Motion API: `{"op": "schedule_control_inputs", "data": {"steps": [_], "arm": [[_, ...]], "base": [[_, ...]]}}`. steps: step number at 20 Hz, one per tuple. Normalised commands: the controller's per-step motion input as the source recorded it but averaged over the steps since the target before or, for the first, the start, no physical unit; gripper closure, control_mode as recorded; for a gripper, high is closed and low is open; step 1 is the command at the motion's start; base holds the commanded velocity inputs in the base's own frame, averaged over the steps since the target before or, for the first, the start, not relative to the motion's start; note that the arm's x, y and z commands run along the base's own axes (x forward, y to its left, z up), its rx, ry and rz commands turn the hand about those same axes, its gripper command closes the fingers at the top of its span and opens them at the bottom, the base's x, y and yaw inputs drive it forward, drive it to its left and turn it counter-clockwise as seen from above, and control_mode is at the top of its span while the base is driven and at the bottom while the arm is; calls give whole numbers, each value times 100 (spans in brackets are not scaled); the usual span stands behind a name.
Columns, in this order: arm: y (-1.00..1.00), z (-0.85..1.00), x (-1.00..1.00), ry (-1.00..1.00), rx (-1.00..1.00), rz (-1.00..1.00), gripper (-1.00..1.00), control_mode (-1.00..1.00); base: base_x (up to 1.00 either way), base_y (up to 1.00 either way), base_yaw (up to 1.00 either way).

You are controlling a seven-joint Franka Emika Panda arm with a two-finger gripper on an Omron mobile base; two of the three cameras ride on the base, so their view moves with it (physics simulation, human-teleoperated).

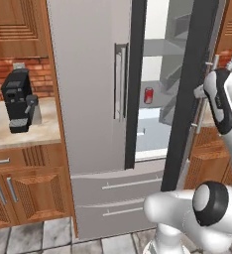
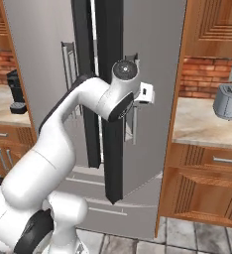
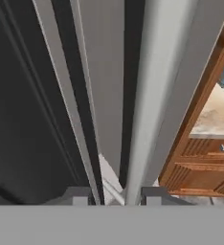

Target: Open the fridge, grab two sodas, and place both sodas inside the bowl with ice on the dining counter.

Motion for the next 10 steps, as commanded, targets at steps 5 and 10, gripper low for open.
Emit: {"op": "schedule_control_inputs", "data": {"steps": [5,10], "arm": [[22,45,-61,-3,-5,0,-100,-100],[68,56,-62,0,-16,0,-100,-100]], "base": [[0,0,0],[0,0,0]]}}
